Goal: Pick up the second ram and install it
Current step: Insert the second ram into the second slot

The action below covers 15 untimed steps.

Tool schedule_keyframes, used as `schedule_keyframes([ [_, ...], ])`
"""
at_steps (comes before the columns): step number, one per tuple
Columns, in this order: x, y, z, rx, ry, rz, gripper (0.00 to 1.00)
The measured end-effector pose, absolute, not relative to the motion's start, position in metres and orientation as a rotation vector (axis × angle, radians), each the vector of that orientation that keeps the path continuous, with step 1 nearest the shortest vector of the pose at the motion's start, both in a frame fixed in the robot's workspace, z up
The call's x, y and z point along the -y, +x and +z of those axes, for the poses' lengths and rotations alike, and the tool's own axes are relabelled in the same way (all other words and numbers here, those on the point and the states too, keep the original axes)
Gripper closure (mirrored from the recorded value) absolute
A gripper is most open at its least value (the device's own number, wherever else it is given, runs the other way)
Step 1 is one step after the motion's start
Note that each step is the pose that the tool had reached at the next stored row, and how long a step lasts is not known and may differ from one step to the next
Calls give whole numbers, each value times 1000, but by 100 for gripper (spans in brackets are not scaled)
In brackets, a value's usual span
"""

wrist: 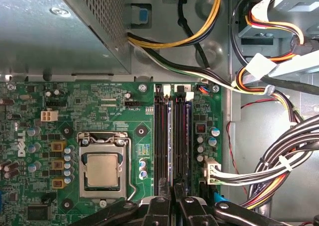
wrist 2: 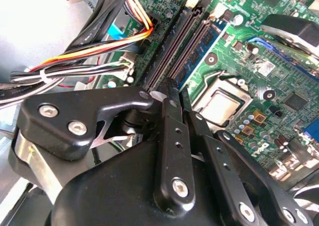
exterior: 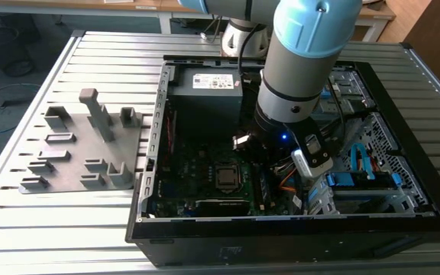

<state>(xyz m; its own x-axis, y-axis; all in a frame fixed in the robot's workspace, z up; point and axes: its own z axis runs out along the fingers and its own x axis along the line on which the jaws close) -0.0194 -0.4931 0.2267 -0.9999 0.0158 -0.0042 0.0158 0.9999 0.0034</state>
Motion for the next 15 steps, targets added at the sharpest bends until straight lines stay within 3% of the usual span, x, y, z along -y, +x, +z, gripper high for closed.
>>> schedule_keyframes([
  [15, 493, -20, 224, -3137, -5, 5, 86],
])
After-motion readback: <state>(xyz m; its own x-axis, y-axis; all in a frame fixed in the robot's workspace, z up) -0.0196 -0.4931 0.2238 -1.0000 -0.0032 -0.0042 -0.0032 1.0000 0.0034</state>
